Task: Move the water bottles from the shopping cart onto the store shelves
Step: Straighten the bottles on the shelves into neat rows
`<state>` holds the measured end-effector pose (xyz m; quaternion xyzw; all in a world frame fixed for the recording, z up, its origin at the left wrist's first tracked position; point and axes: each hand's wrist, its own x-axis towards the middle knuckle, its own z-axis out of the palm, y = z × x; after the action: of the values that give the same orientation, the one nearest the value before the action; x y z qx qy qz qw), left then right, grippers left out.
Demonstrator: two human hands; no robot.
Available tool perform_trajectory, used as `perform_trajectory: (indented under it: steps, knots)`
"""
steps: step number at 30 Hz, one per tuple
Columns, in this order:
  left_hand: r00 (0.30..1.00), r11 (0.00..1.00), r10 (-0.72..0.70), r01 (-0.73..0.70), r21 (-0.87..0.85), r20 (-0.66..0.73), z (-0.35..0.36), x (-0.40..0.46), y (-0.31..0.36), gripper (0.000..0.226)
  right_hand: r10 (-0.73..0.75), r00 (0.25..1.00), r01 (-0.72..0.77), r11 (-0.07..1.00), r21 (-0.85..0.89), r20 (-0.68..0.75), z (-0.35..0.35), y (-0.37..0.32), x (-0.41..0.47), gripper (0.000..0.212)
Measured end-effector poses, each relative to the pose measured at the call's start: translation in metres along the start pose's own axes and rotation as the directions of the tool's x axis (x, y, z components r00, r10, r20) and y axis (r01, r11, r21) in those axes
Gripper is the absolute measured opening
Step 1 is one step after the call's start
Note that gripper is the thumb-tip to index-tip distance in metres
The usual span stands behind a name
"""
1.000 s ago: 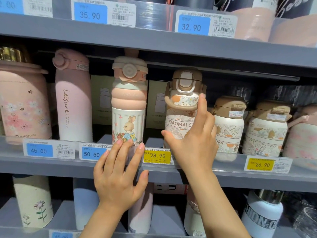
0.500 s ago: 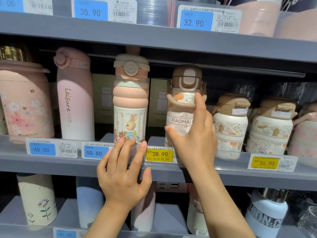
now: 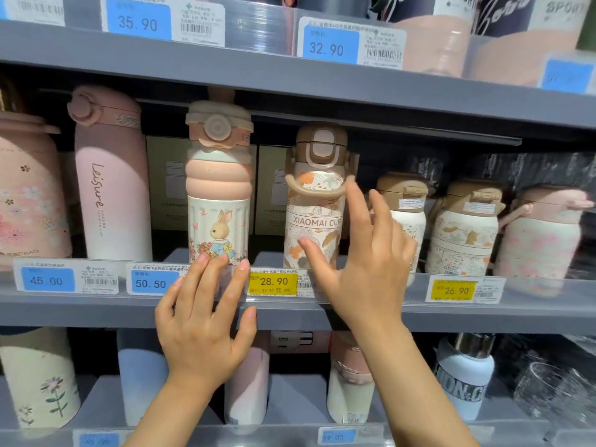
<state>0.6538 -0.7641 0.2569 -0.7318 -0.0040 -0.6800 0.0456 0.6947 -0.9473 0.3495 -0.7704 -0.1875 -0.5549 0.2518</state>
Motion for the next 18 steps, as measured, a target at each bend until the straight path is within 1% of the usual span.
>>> perform_trajectory:
  steps: [2,4,5,7,9,12,14,16,18]
  knots:
    - [1.0,1.0,-0.003,0.003,0.005,-0.021,0.001,0.001,0.0,0.044,0.013,0.995,-0.019,0.998,-0.056,-0.099,-0.01,0.024,0.0,0.069]
    - [0.999,1.0,-0.009,0.009,0.011,-0.039,0.003,0.001,0.001,0.043,0.106,0.988,-0.113,0.992,-0.058,-0.113,-0.016,0.049,0.005,0.072]
    - [0.999,1.0,-0.008,0.009,0.011,-0.046,0.003,0.001,0.002,0.043,0.152,0.985,-0.155,0.987,-0.033,-0.087,-0.016,0.057,0.008,0.076]
    - [0.999,1.0,-0.012,0.012,0.011,-0.049,0.004,0.001,0.002,0.043,0.234,0.972,-0.235,0.971,0.037,0.012,-0.014,0.064,0.012,0.087]
    - [0.999,1.0,-0.016,0.017,0.012,-0.045,0.004,0.0,0.002,0.043,0.287,0.956,-0.291,0.955,0.057,0.069,-0.012,0.063,0.012,0.095]
    - [0.999,1.0,-0.018,0.018,0.01,-0.034,0.003,0.0,0.002,0.044,0.305,0.95,-0.31,0.949,0.064,0.073,-0.009,0.064,0.013,0.098]
    - [1.0,1.0,-0.014,0.014,0.007,-0.028,0.003,-0.001,0.002,0.044,0.312,0.947,-0.32,0.942,0.103,0.081,-0.01,0.066,0.013,0.098]
    - [0.999,1.0,-0.011,0.011,0.006,-0.031,0.003,-0.001,0.002,0.044,0.303,0.95,-0.311,0.94,0.138,0.079,-0.013,0.068,0.011,0.098]
    - [0.999,1.0,-0.013,0.013,0.006,-0.031,0.003,0.0,0.002,0.044,0.289,0.953,-0.299,0.945,0.133,0.087,-0.015,0.068,0.01,0.099]
